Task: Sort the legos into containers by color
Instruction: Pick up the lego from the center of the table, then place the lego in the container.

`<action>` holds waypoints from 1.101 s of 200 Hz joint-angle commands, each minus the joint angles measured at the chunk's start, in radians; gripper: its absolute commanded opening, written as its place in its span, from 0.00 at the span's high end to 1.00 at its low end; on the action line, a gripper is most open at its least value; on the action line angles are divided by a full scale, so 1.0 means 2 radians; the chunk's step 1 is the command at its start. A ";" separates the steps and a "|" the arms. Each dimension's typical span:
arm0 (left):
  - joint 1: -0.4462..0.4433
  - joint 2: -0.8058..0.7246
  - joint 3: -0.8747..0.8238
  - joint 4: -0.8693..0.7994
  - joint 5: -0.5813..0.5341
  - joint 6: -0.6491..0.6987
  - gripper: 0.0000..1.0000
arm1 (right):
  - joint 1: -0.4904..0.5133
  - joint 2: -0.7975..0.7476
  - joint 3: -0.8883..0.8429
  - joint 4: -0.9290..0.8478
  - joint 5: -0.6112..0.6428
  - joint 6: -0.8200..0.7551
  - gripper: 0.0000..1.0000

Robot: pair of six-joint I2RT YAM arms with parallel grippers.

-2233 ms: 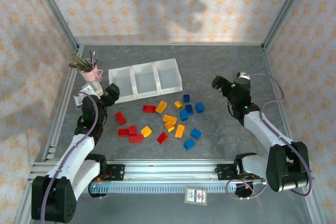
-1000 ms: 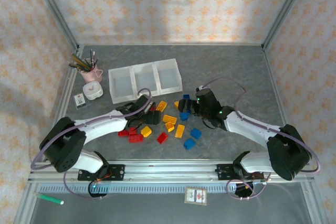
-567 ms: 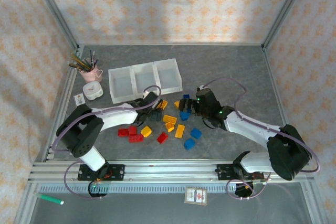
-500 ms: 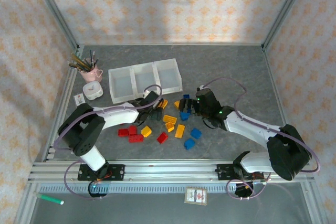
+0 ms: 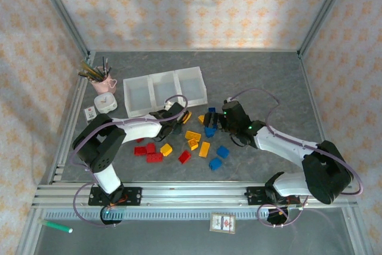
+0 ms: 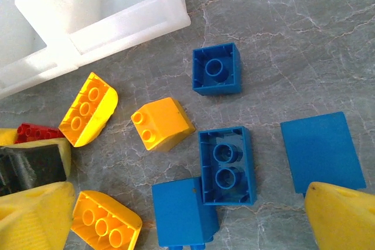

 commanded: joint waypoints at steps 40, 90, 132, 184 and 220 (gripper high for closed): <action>-0.001 -0.032 -0.007 -0.031 -0.002 -0.009 0.48 | 0.001 0.000 0.028 -0.019 0.011 -0.016 0.00; -0.002 -0.140 -0.038 -0.065 0.002 -0.048 0.53 | 0.002 0.002 0.062 -0.029 -0.029 -0.044 0.00; 0.025 -0.173 0.023 -0.121 -0.057 -0.066 0.56 | 0.027 0.036 0.109 -0.012 -0.047 -0.052 0.00; 0.134 -0.143 0.075 -0.072 -0.058 -0.060 0.57 | 0.044 0.099 0.149 0.022 -0.054 -0.046 0.00; 0.177 -0.076 0.109 -0.046 -0.059 -0.067 0.57 | 0.044 0.123 0.168 0.025 -0.039 -0.047 0.00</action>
